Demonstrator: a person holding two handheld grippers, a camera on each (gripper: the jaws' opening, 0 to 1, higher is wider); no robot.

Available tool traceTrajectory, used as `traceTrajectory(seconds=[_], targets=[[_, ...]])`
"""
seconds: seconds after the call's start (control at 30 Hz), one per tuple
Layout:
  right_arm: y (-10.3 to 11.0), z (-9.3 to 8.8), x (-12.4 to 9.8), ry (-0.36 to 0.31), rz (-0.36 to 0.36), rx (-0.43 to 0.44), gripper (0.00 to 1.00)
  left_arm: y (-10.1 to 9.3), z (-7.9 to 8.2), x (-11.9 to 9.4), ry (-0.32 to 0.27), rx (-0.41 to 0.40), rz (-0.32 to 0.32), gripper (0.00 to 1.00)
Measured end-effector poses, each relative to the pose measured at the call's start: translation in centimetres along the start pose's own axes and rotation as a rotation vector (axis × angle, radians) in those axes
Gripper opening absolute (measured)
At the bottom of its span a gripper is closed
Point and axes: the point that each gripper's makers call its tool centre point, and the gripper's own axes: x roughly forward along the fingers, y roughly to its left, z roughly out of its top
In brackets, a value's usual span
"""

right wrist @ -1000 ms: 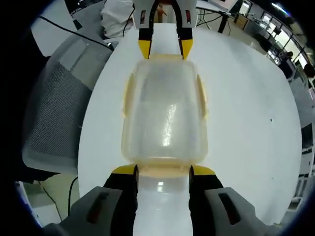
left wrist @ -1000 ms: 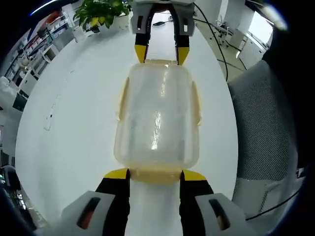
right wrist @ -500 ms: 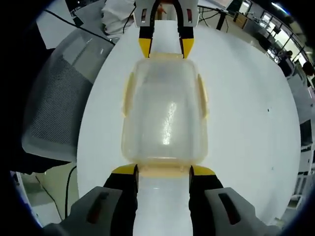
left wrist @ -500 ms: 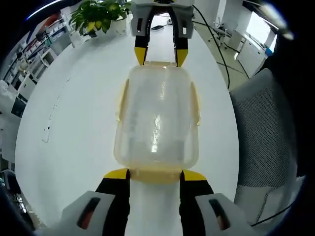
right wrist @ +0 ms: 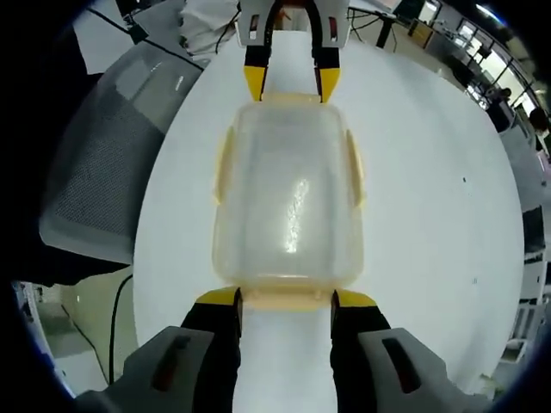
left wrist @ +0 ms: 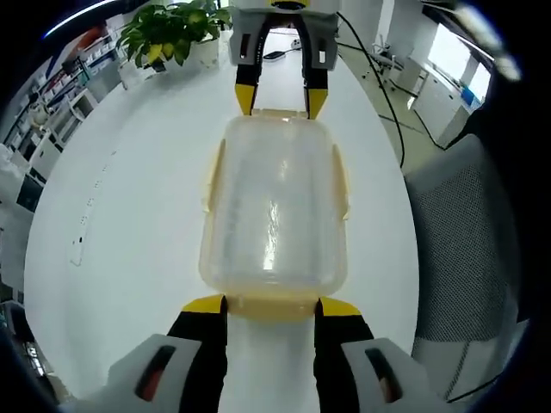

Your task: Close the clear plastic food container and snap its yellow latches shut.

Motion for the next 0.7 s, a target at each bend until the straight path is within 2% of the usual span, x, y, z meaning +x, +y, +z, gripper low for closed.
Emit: traceTrajectory(seconds=[0.7], targets=[[0.2, -1.5, 0.5, -0.015, -0.005, 0.035, 0.37, 0.3, 0.9, 1.3, 0.009, 0.019, -0.022, 0.33]])
